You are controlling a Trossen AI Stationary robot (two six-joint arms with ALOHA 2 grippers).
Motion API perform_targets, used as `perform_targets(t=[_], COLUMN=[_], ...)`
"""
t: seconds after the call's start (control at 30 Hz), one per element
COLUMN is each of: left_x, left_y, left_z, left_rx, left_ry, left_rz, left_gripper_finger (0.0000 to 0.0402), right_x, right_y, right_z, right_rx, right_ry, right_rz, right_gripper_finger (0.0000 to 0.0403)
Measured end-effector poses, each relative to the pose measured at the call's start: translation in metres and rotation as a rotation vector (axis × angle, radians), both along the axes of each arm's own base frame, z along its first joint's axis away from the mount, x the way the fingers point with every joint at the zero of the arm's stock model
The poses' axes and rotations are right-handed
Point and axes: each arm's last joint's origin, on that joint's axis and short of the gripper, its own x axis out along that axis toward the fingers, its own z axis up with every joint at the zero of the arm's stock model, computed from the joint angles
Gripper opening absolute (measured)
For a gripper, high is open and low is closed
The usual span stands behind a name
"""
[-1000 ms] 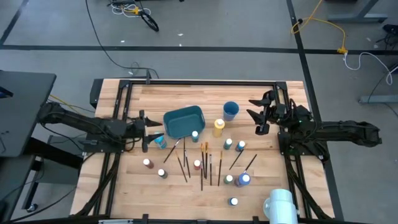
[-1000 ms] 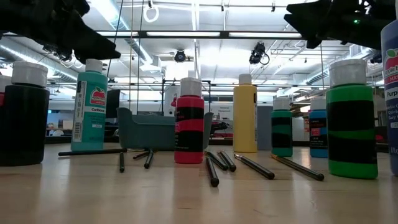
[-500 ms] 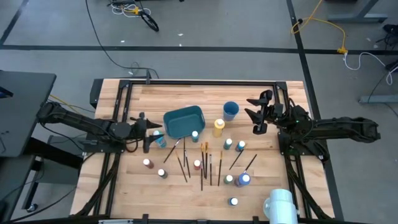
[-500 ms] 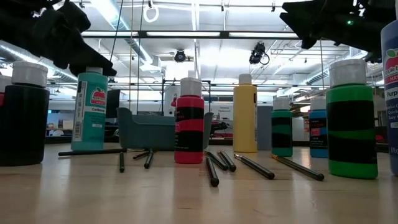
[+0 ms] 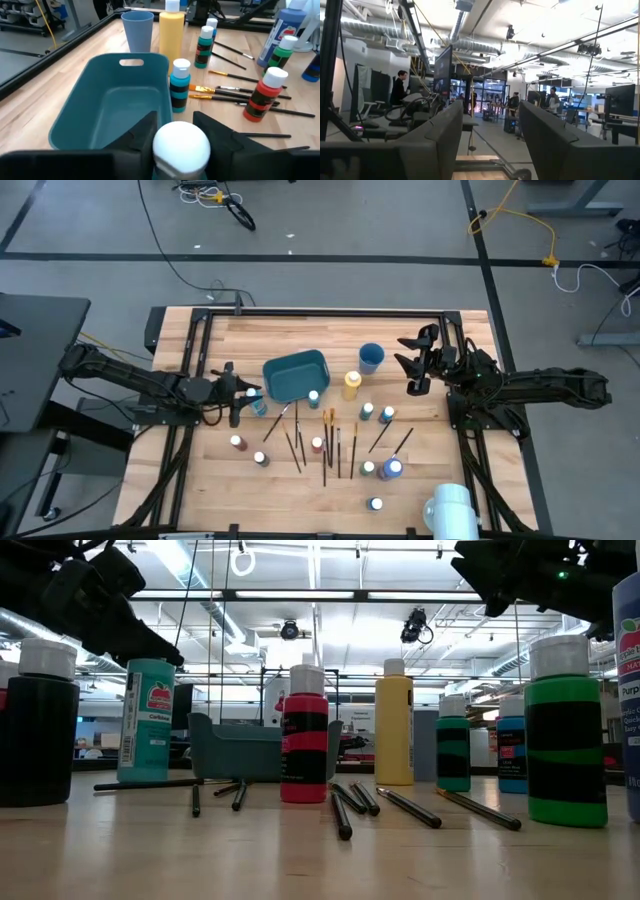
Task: Pick & Place Paint Supplies
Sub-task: Put the large light blue paint bottle into the blue bin
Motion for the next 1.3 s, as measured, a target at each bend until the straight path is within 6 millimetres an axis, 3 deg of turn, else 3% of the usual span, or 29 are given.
perform_targets(t=[0.17,0.5,0.6,0.8,1.1,1.3], left_x=[0.003,0.004,0.004,0.014,0.060,0.070], left_y=[-0.001,-0.002,0.000,0.012,0.040,0.060], left_z=[0.012,0.081,0.092,0.089,0.064,0.043], left_rx=[0.007,0.101,0.166,0.226,0.168,0.134], left_ry=[-0.082,-0.211,-0.231,-0.198,-0.111,-0.039], left_rz=[-0.005,-0.068,-0.036,0.078,0.117,0.213], left_gripper_finger=[0.0120,0.0120,0.0120,0.0120,0.0120,0.0120], right_x=[0.000,-0.001,-0.001,-0.001,0.009,0.015], right_y=[0.000,0.000,0.000,0.000,-0.002,-0.004], right_z=[0.000,0.001,0.001,0.002,0.005,0.009], right_rx=[0.001,-0.001,-0.002,-0.002,0.026,0.033], right_ry=[0.000,-0.016,-0.018,-0.020,-0.006,-0.002], right_rz=[0.000,-0.001,-0.001,-0.001,0.017,0.020], right_gripper_finger=[0.0197,0.0197,0.0197,0.0197,0.0197,0.0197])
